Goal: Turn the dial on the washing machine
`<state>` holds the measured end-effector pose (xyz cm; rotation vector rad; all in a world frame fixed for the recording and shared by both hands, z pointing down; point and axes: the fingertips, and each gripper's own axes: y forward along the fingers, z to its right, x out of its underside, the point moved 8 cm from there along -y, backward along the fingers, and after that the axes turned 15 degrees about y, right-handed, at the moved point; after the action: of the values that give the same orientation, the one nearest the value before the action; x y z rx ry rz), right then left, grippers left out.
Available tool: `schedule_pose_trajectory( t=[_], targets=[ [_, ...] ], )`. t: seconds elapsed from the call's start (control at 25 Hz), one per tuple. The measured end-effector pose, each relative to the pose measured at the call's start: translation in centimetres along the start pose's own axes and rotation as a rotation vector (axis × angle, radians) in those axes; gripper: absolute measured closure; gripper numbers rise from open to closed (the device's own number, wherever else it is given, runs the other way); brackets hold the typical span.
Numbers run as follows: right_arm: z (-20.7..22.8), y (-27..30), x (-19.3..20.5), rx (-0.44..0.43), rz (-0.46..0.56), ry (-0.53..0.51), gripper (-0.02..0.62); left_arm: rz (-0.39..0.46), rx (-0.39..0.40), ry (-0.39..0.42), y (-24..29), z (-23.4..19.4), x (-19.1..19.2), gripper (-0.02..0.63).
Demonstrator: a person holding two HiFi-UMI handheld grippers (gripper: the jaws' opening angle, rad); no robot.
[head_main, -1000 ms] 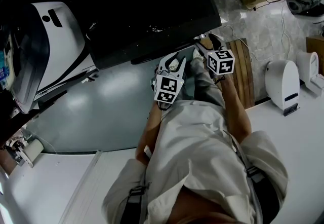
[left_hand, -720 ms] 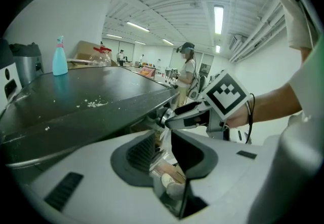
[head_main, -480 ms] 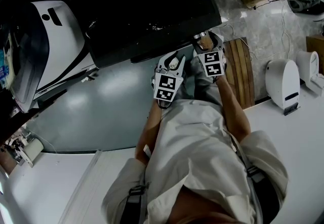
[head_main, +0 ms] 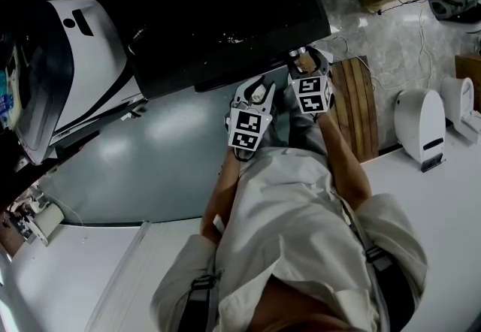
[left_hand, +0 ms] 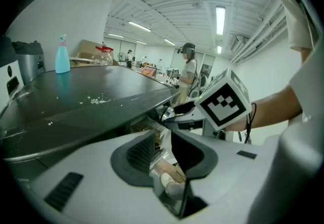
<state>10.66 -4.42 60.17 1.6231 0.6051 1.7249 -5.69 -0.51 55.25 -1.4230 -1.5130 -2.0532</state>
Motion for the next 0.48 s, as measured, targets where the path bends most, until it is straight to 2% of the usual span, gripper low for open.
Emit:
schedule_pose_trajectory(
  t=[0.48],
  targets=[
    [0.81,0.23,0.08,-0.076,0.003,0.115,0.333,-0.001,-0.001,-0.001,-0.13,0.02,0.29,0.499]
  ],
)
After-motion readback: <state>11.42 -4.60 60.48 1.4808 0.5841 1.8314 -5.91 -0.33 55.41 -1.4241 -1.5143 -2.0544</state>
